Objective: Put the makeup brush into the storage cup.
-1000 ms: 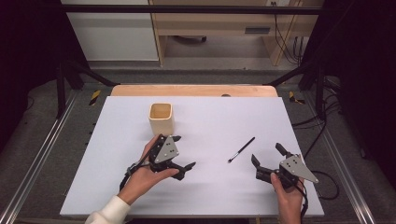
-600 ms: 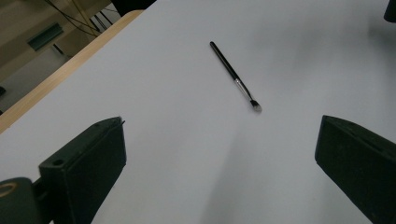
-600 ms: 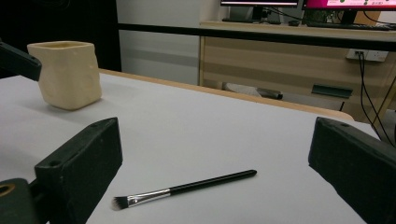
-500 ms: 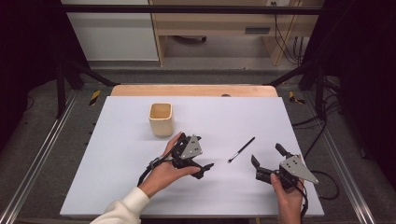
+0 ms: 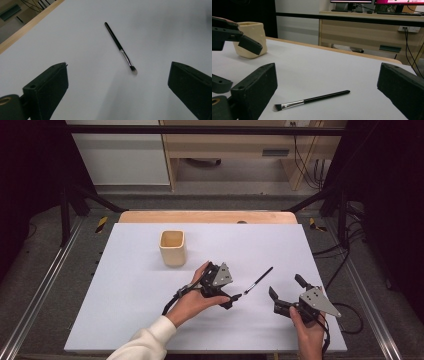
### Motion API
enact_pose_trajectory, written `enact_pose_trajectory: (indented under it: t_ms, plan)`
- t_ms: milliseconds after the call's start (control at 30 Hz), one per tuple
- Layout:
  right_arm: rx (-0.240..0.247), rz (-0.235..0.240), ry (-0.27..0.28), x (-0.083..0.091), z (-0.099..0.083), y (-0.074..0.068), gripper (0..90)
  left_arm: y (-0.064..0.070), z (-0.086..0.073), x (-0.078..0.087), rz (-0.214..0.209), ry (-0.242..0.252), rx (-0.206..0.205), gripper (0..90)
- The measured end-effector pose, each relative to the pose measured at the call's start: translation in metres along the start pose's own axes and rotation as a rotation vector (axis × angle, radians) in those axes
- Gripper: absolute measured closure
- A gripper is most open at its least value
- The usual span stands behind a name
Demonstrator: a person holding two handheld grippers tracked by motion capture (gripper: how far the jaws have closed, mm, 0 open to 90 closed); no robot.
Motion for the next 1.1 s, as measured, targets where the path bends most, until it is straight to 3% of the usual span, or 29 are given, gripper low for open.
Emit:
enact_pose_trajectory:
  t_ms: [600, 1100]
  plan:
    - [-0.002, 0.001, 0.001, 0.001, 0.0, -0.001, 2.6, -0.005, 0.017, -0.032, 0.015, -0.001, 0.037, 4.0]
    - [-0.005, -0.005, 0.0, 0.003, 0.0, 0.001, 2.6, -0.01, 0.021, -0.044, 0.012, -0.029, 0.049, 4.2]
Point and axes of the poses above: each handheld gripper's, and its own axes: x roughly backward along the jaws, z roughly out of its top, y roughly to its right, the point moved 6 cm from there along -x, roughly forward along the jaws, and after that the axes turned 12 degrees about -z, right-handed, at the moved point
